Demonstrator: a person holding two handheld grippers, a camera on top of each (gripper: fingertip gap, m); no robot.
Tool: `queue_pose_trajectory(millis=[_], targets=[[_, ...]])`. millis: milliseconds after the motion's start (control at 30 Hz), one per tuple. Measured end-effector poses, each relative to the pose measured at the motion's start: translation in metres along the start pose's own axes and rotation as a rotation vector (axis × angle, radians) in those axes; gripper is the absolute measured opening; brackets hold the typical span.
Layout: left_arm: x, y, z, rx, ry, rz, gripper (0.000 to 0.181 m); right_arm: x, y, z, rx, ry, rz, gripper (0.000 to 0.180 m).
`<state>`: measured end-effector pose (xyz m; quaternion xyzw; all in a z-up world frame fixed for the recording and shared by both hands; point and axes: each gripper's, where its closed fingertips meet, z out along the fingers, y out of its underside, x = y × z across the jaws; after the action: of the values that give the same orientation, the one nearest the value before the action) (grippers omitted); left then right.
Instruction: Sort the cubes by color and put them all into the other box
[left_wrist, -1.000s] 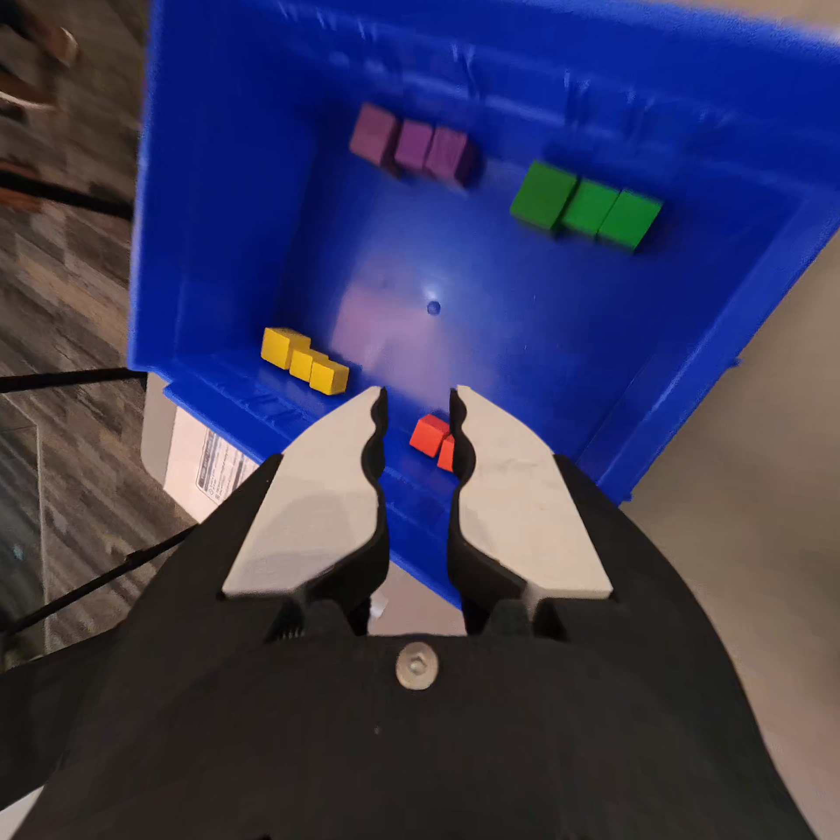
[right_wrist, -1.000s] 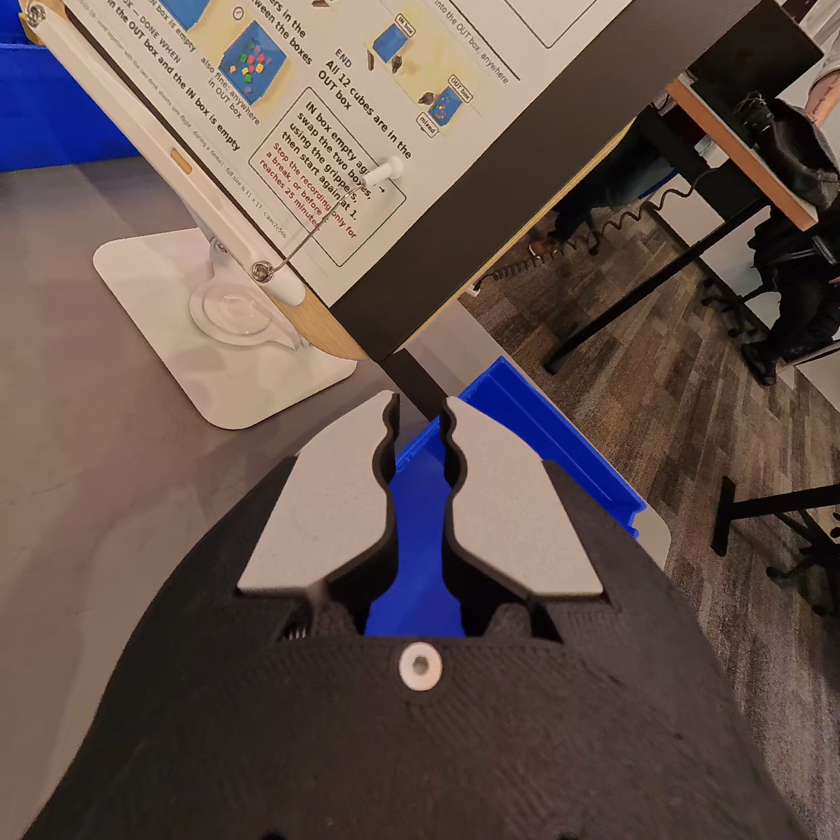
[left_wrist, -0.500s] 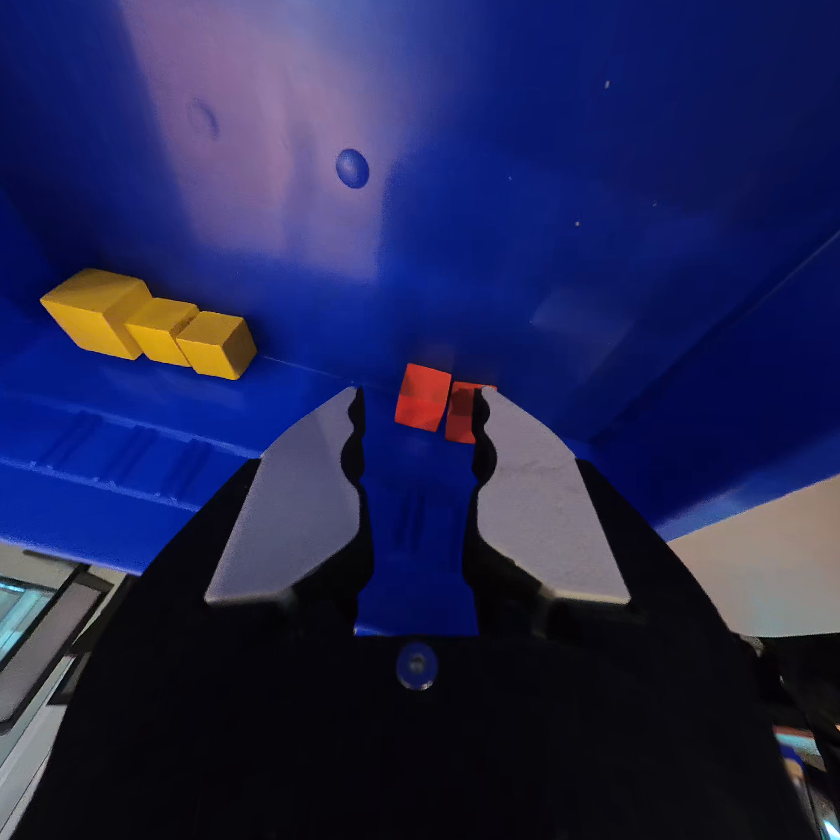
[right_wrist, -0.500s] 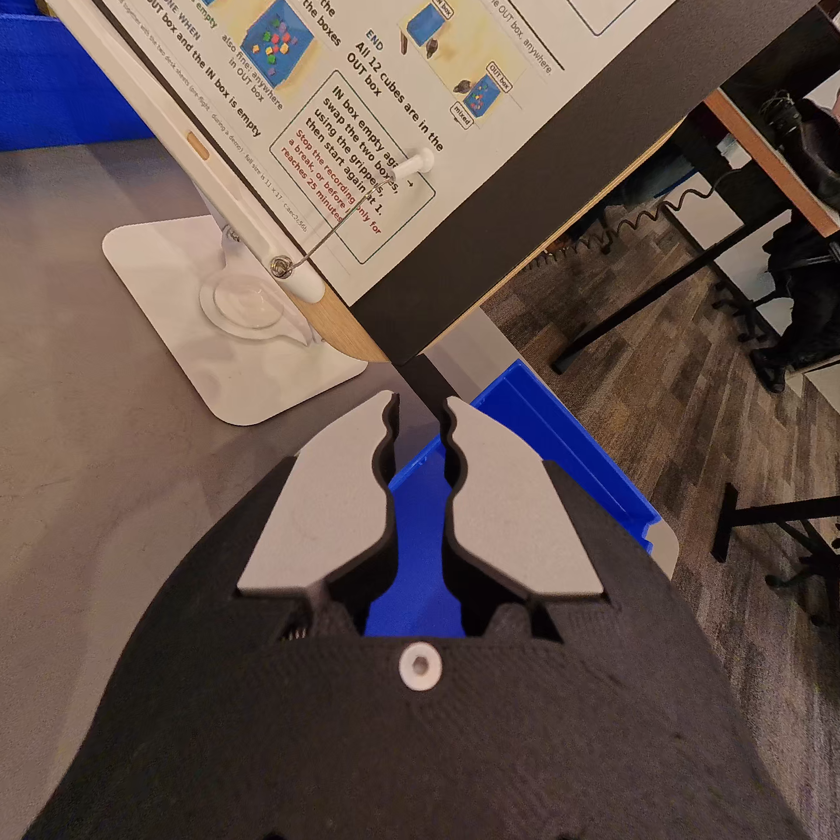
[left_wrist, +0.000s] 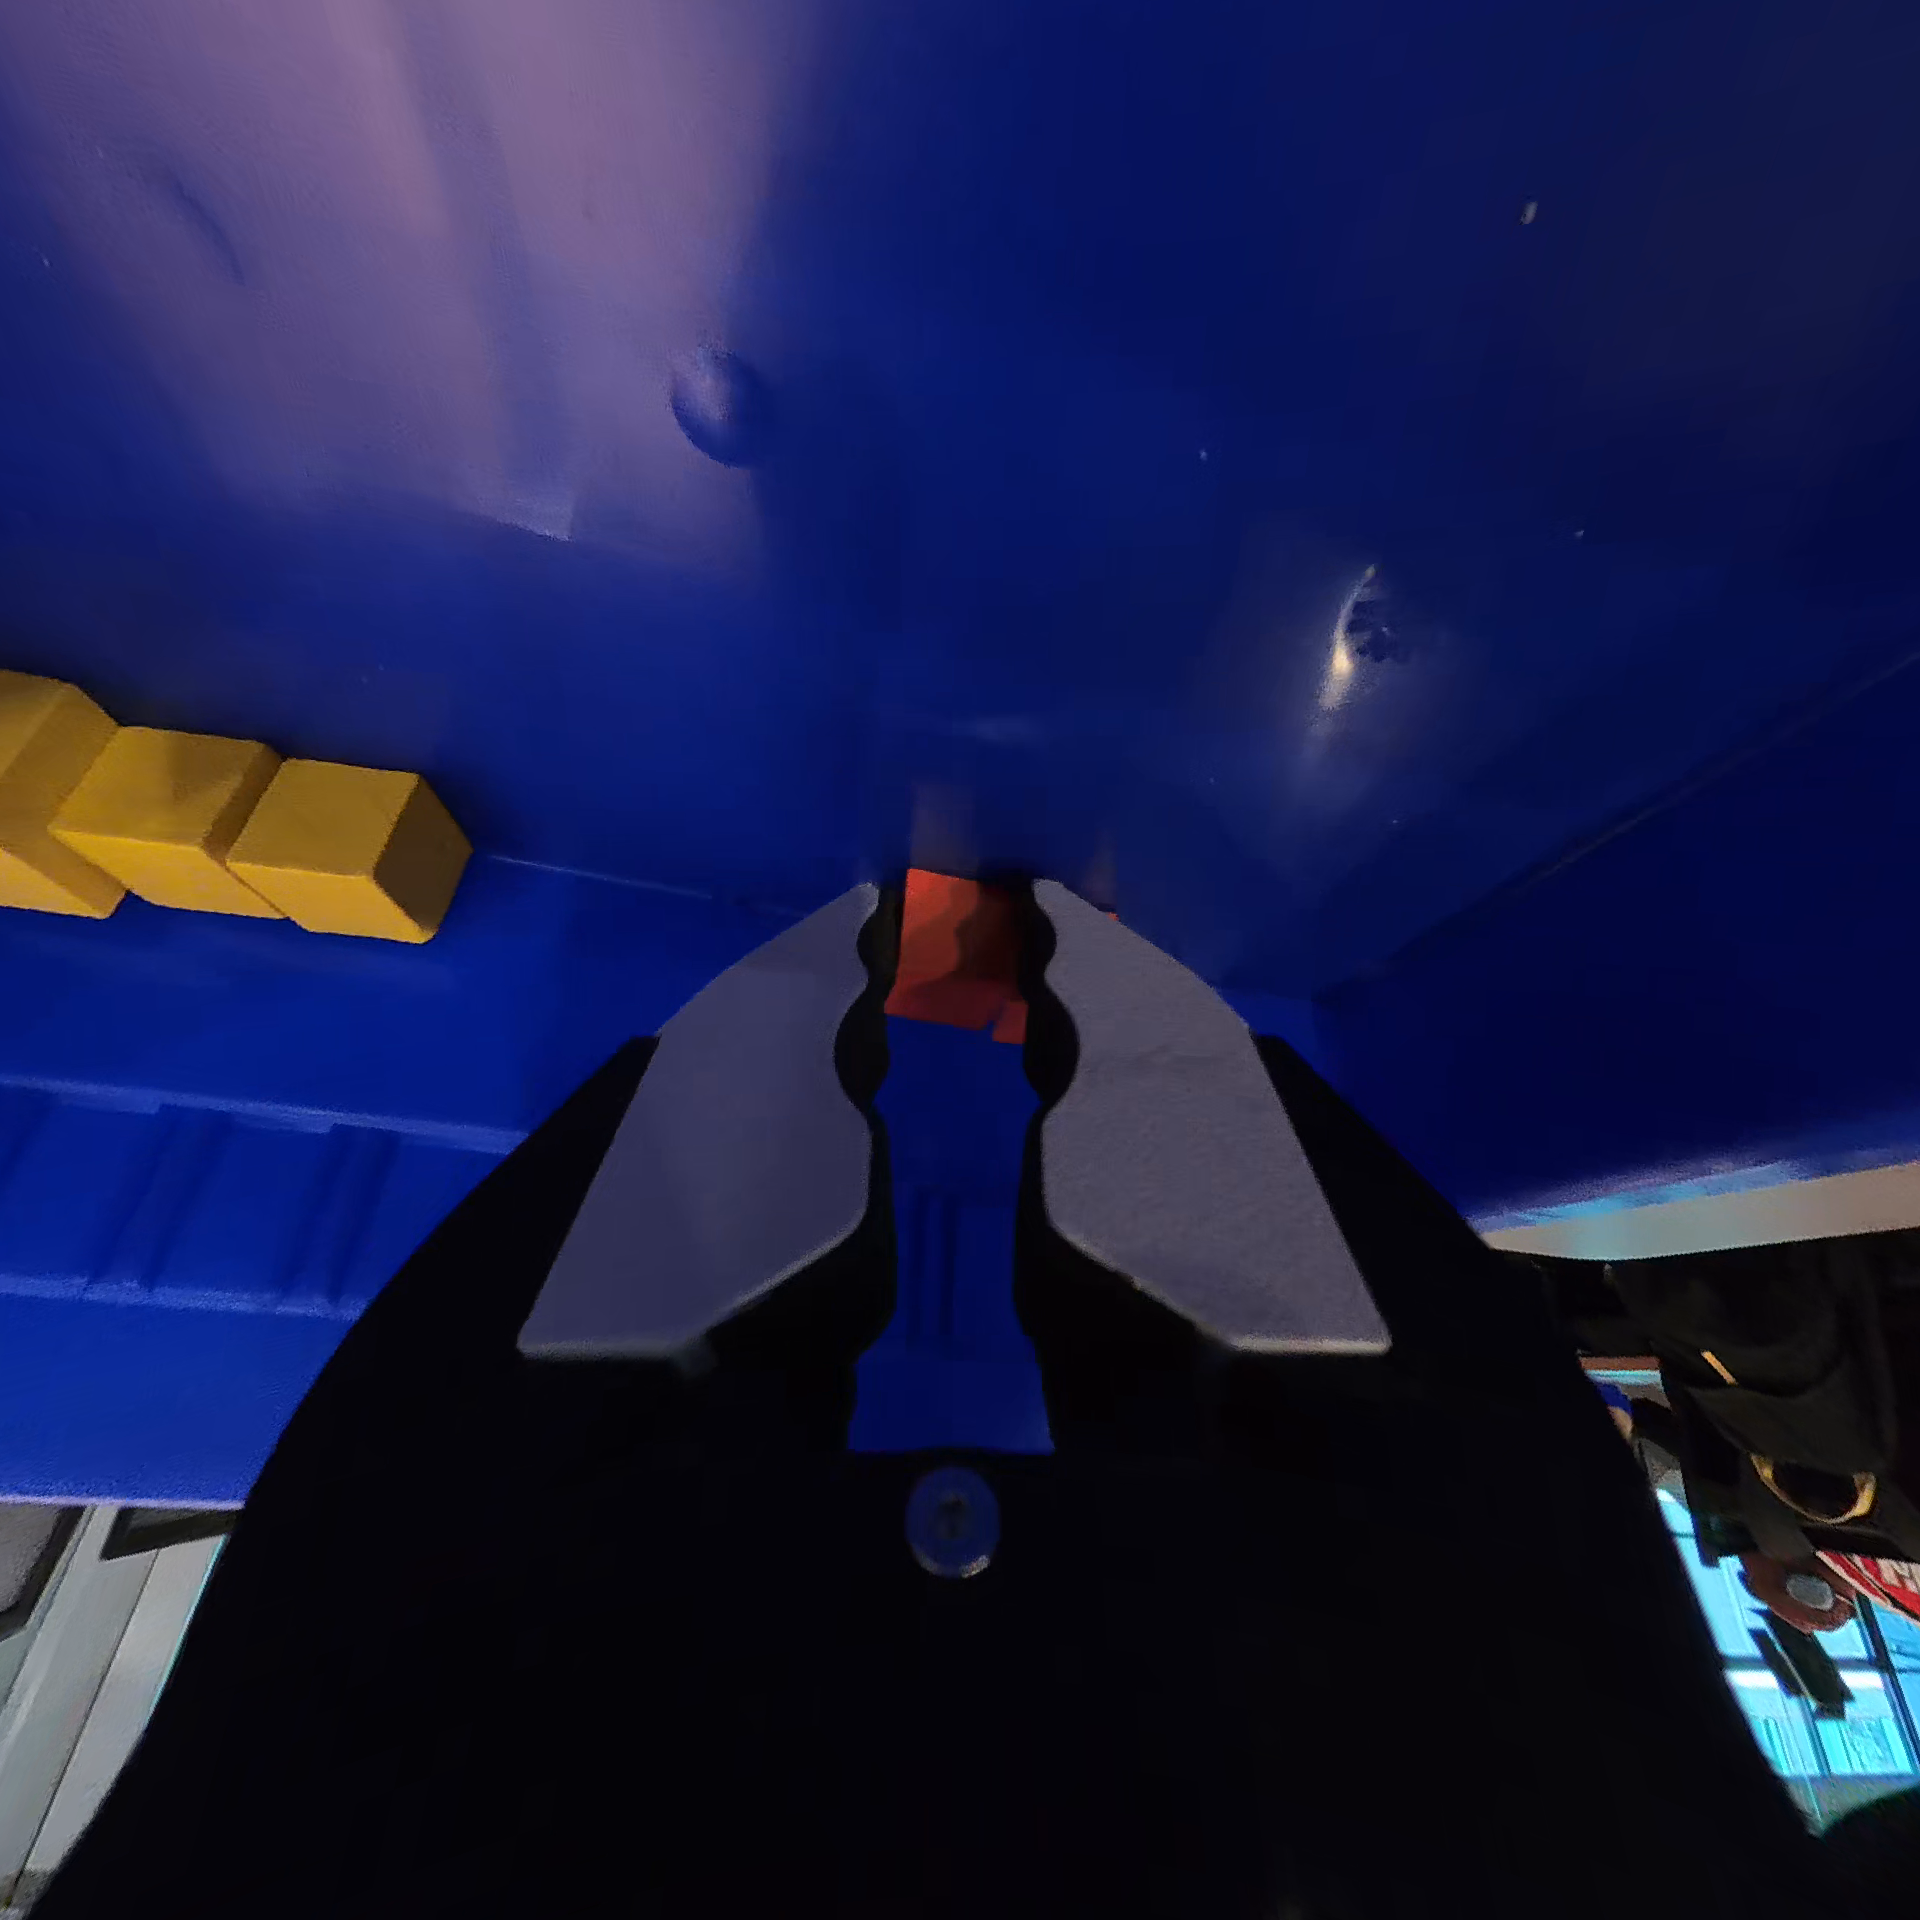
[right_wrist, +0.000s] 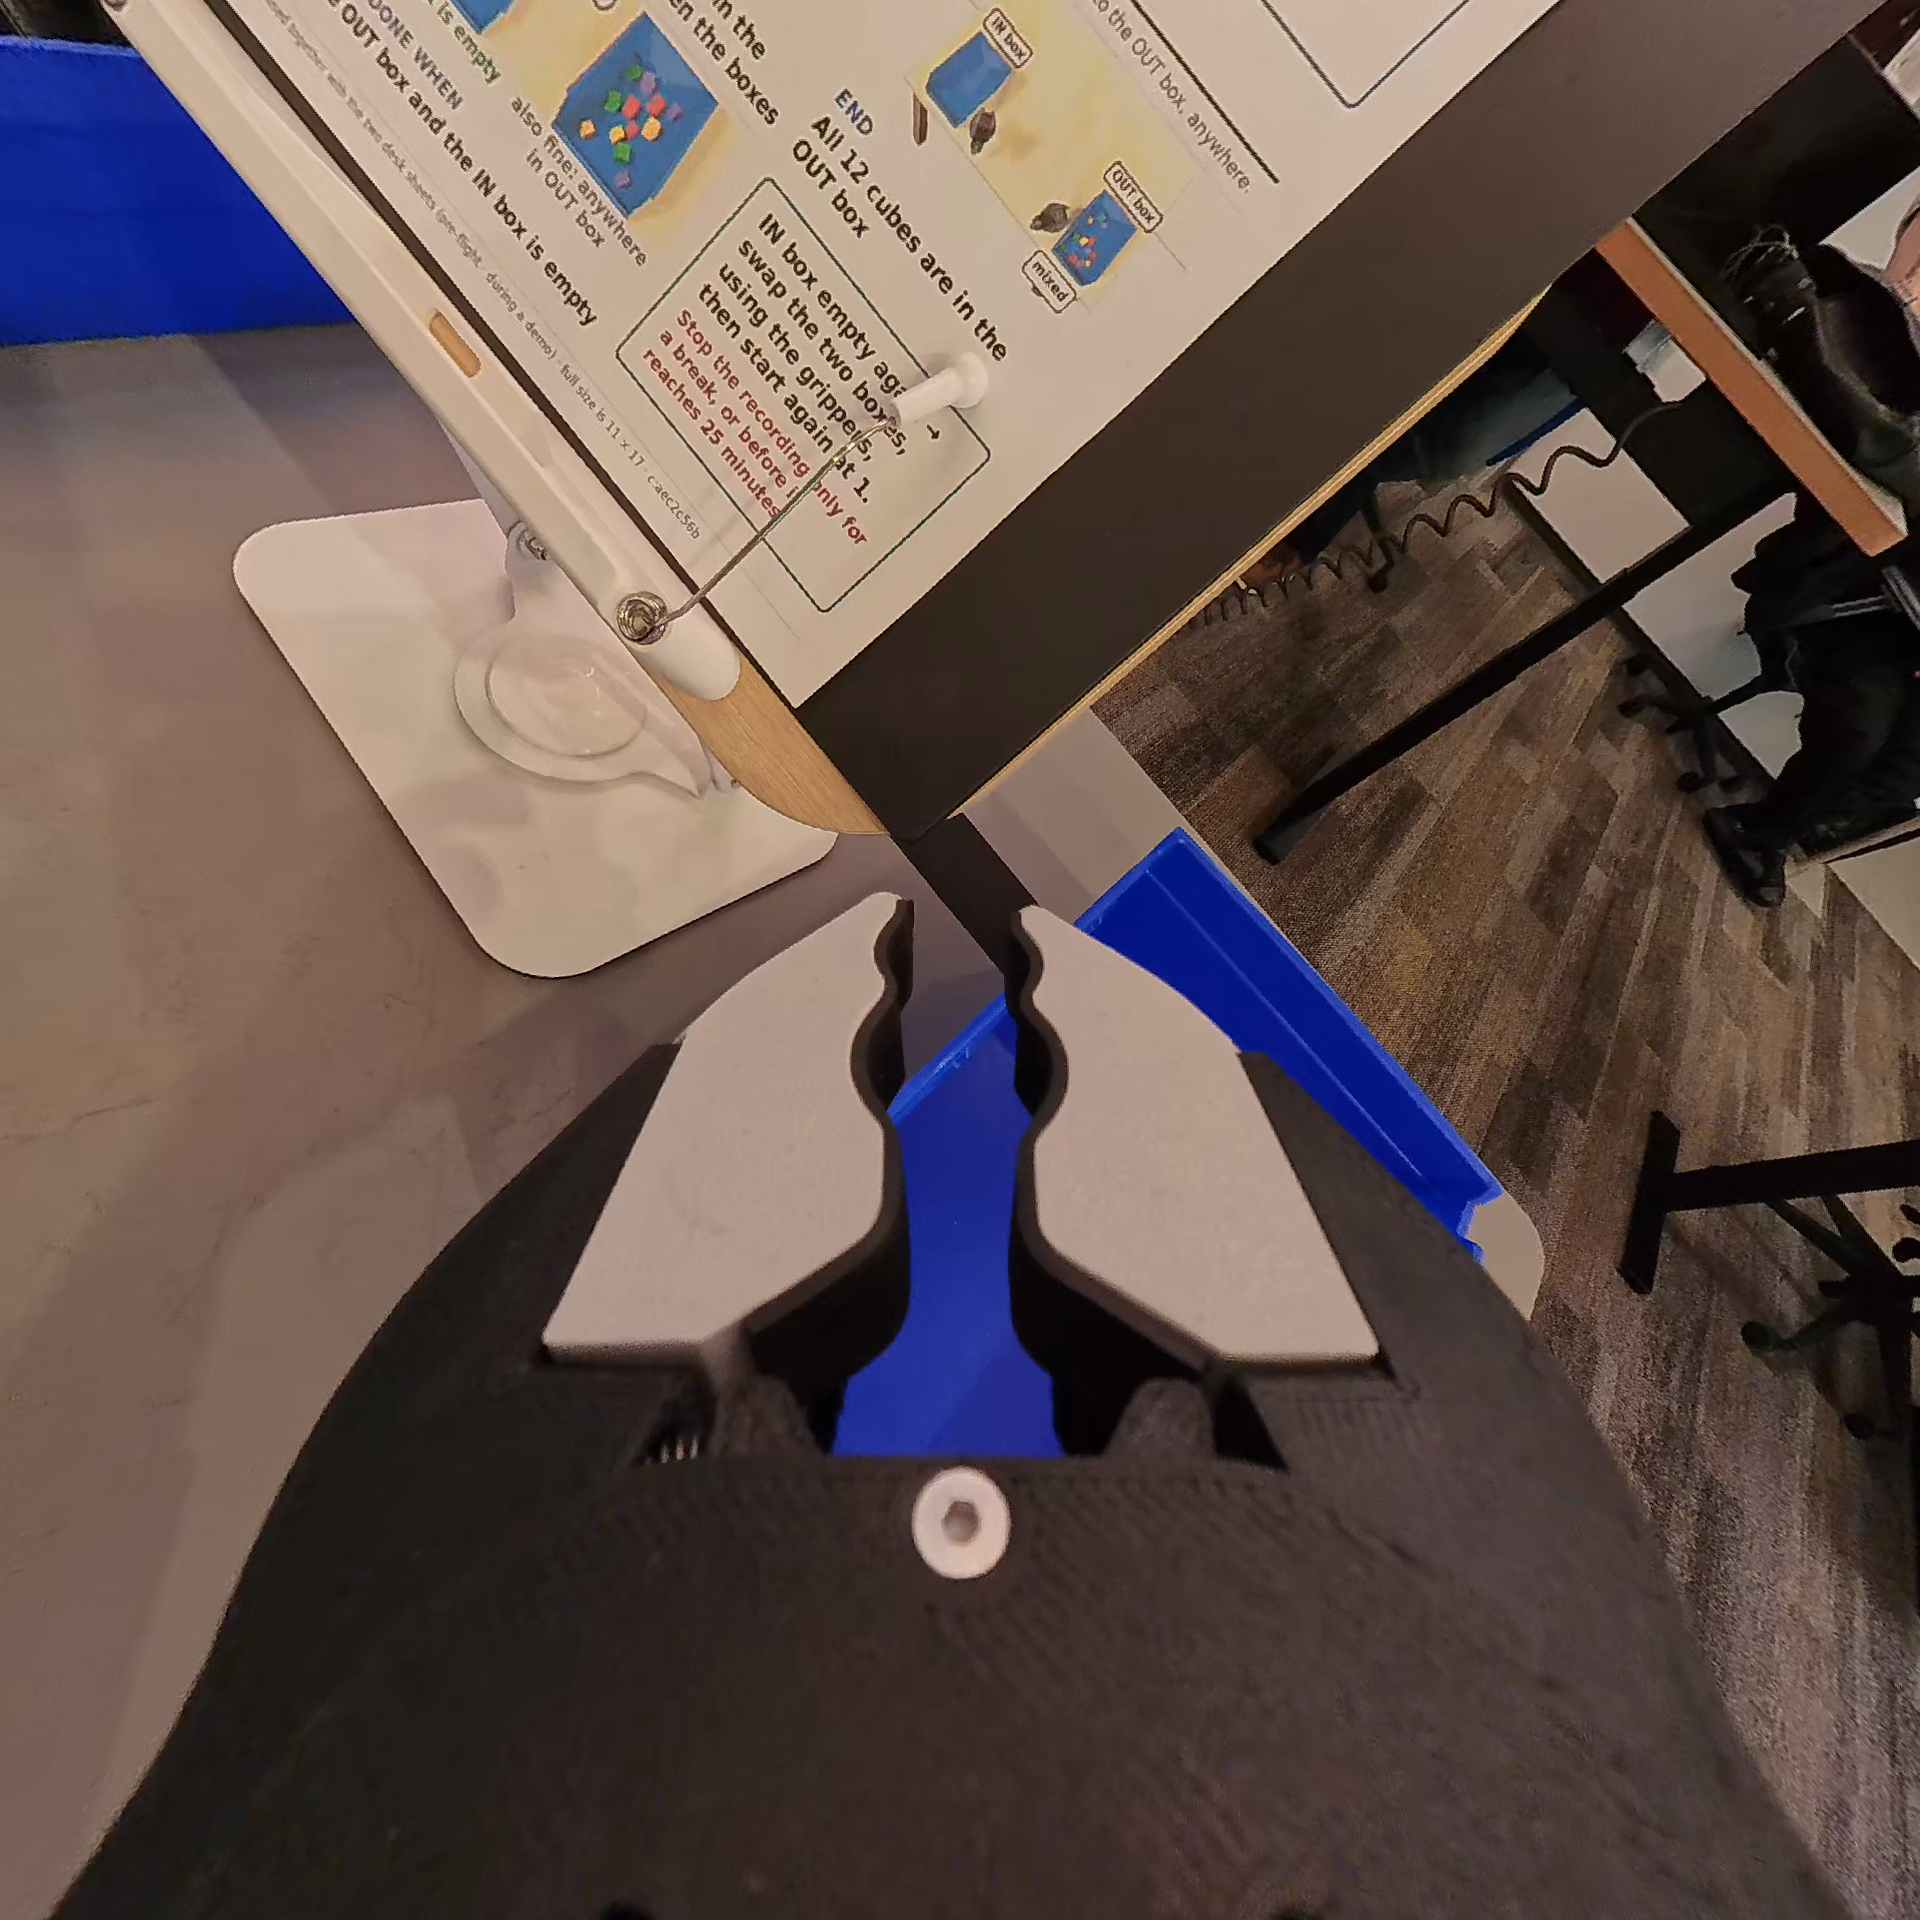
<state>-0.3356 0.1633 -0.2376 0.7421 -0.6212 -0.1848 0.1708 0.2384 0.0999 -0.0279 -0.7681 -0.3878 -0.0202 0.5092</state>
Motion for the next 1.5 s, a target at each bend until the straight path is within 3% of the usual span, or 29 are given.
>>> queue_pose_trajectory(millis=[133,333,467,633,733,867,1033,1100,1233,1500], targets=[[-0.007,0.001,-0.007,0.022,-0.044,-0.015,0.022,-0.001,-0.002,-0.002,0.008,-0.002,-0.008,0.017],[-0.013,-0.008,-0.046,0.331,-0.11,-0.124,0.021,-0.011,-0.014,-0.007,0.05,-0.013,-0.048,0.017],[-0.004,-0.014,-0.081,0.637,-0.058,-0.212,0.021,-0.033,-0.038,-0.016,0.137,-0.046,-0.135,0.021],[0.028,-0.023,-0.168,1.223,0.088,-0.276,0.021,-0.092,-0.081,-0.031,0.313,-0.09,-0.363,0.032],[0.068,-0.032,-0.225,1.531,0.207,-0.186,0.021,-0.144,-0.106,-0.035,0.435,-0.136,-0.499,0.039],[0.123,-0.052,-0.284,1.809,0.352,-0.034,0.021,-0.214,-0.131,-0.031,0.59,-0.218,-0.619,0.049],[0.181,-0.084,-0.326,1.929,0.389,0.208,0.021,-0.255,-0.147,-0.007,0.628,-0.333,-0.579,0.061],[0.196,-0.093,-0.341,1.978,0.348,0.292,0.021,-0.261,-0.152,0.001,0.617,-0.418,-0.457,0.064],[0.209,-0.116,-0.35,1.954,0.171,0.392,0.021,-0.251,-0.156,0.011,0.587,-0.537,-0.207,0.061],[0.217,-0.139,-0.355,1.913,0.122,0.45,0.021,-0.246,-0.15,0.01,0.562,-0.591,-0.197,0.039]])
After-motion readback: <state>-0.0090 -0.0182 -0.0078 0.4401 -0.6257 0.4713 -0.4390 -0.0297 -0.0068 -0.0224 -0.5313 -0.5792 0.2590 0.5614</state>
